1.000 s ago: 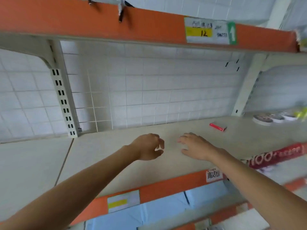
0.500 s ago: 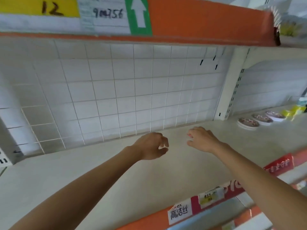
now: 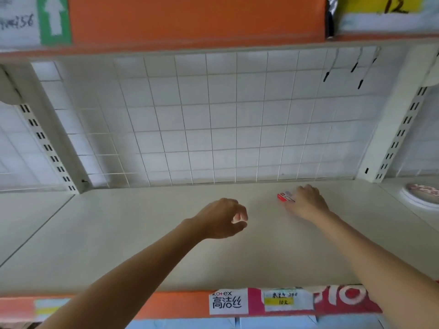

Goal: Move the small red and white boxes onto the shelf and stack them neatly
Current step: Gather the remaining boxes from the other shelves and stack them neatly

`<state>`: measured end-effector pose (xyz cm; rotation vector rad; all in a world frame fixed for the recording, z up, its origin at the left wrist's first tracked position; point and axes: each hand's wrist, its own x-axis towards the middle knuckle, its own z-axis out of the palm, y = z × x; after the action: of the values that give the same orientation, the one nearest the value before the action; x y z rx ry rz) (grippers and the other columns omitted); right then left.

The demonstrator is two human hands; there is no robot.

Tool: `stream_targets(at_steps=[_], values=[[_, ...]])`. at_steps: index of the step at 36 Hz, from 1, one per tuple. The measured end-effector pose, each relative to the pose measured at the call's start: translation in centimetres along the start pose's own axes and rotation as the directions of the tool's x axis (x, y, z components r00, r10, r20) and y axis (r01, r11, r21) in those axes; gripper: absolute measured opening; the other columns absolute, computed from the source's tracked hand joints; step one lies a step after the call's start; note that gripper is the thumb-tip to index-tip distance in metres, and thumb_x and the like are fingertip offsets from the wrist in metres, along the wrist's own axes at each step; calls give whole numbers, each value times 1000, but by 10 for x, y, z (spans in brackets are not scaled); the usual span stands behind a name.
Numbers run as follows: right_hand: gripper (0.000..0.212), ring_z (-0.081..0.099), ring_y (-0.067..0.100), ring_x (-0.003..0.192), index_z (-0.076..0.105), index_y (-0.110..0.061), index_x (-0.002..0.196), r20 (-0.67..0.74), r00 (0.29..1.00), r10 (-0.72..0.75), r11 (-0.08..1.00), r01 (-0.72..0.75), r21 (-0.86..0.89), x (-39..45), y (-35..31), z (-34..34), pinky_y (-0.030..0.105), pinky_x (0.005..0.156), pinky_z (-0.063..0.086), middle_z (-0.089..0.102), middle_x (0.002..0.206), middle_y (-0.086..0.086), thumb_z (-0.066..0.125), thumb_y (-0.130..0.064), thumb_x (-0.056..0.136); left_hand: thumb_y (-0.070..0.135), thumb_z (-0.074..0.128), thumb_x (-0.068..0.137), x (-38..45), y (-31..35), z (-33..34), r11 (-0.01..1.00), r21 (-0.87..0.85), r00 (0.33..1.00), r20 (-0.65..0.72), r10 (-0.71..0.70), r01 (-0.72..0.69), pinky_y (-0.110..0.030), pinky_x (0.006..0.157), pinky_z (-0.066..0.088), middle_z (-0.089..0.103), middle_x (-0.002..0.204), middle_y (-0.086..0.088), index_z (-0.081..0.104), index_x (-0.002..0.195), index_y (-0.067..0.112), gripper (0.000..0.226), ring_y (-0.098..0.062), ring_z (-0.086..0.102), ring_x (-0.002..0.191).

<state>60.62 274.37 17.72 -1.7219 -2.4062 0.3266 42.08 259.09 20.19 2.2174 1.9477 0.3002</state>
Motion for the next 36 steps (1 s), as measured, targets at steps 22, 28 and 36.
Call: stream_targets(at_steps=[22, 28, 36], values=[[40, 41, 22, 114, 55, -8, 108, 22, 613, -790, 608, 779, 154, -158, -345, 63, 29, 90, 37, 47, 113, 8, 66, -36, 82, 28, 58, 90, -320, -142, -66, 890, 23, 870, -222, -440, 456, -23, 76, 45, 62, 101, 0, 67, 106, 19, 20, -15, 61, 89], [41, 43, 19, 107, 55, -9, 107, 36, 433, -901, 430, 877, 216, -234, -466, 97, 27, 80, 34, 47, 108, 5, 67, -39, 82, 24, 59, 90, -455, -188, -82, 793, -23, 756, -288, -588, 608, -32, 78, 51, 64, 100, -3, 68, 105, 16, 19, -18, 61, 88], [35, 46, 18, 102, 57, -14, 104, 84, 246, -966, 258, 945, 202, -294, -569, 133, 28, 80, 37, 44, 100, -2, 67, -39, 82, 20, 57, 92, -578, -228, -81, 709, -68, 647, -354, -675, 702, -7, 65, 40, 64, 100, -1, 69, 102, 11, 18, -5, 52, 80]])
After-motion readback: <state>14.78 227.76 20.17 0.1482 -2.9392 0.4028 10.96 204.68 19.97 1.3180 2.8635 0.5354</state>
